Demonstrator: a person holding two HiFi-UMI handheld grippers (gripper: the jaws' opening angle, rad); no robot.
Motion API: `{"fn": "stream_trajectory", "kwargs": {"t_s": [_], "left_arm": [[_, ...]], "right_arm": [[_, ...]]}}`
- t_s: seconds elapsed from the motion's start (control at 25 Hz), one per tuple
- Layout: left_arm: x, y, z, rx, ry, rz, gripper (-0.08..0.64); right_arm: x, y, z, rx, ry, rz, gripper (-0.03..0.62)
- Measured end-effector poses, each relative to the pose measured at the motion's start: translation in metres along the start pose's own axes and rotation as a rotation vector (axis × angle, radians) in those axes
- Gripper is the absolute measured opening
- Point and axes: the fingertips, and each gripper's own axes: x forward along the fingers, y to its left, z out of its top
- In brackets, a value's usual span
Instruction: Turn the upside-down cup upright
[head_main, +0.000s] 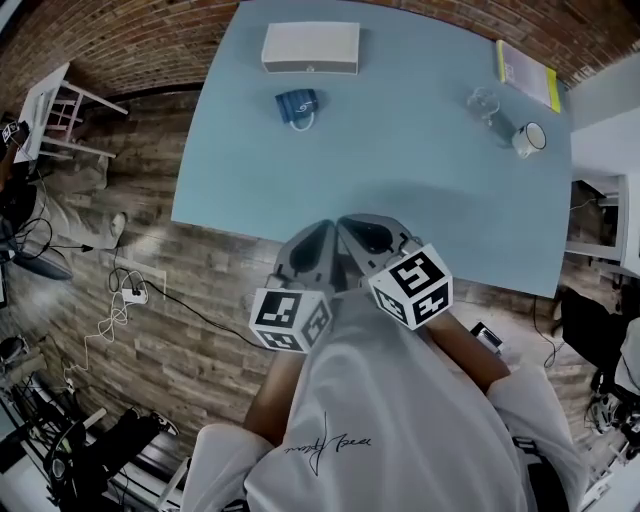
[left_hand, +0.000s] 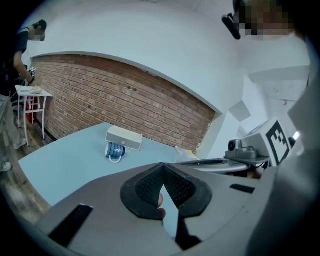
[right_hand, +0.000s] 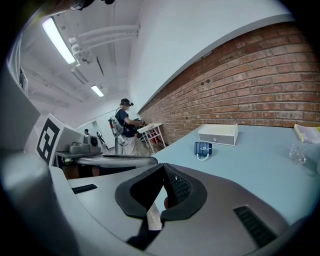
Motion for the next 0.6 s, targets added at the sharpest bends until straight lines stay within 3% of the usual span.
{"fn": "stream_trajectory", "kwargs": {"t_s": [0.6], "left_arm": [[0.025,0.050,0.031,-0.017,0.046,-0.068,0.009]], "right_arm": [[0.054,-0.015,0.030,0.042,0.021,-0.065,0.021]]}}
